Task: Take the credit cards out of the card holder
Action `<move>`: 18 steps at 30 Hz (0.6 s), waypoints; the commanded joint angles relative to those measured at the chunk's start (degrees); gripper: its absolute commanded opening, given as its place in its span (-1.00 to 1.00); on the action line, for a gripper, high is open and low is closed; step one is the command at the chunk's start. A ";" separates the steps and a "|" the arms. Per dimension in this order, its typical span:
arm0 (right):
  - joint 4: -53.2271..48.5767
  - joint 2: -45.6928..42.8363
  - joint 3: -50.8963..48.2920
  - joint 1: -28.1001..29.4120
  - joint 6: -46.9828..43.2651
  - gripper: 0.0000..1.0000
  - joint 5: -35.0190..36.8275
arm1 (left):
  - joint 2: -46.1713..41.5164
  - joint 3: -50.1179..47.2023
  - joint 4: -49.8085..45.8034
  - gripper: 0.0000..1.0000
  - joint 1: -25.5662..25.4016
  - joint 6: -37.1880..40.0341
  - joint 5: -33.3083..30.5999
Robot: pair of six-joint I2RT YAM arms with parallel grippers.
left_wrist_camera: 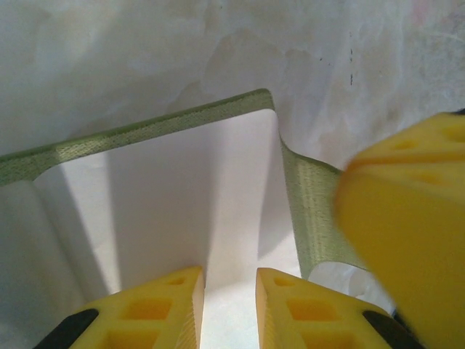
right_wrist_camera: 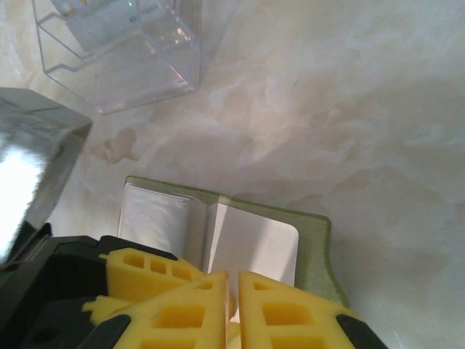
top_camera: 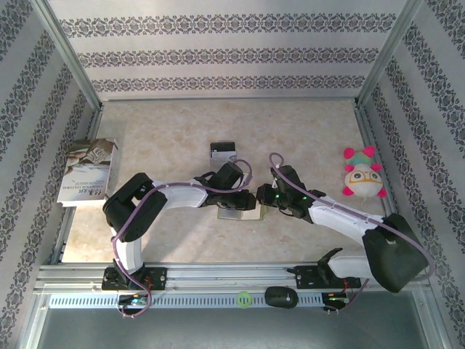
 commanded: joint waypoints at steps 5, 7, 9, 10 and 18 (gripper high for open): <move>2.35 5.88 0.24 -1.16 2.25 -0.84 -1.04 | -3.62 -1.75 -0.36 -0.49 -0.62 0.55 -0.69; 1.16 8.05 -0.05 -1.14 1.51 -0.88 0.16 | -6.97 -4.44 0.65 -0.46 -0.47 -0.12 -2.92; 0.14 9.02 0.42 -1.14 0.52 -0.90 0.99 | -10.70 -8.01 1.75 -0.40 0.22 -0.86 -4.85; -0.62 9.43 0.82 -1.06 -0.15 -0.90 1.52 | -12.46 -9.36 1.75 -0.37 0.55 -0.89 -5.87; -5.18 8.66 3.02 0.23 -3.80 -0.79 5.74 | -21.11 -16.10 -3.04 -0.27 6.67 0.28 -12.01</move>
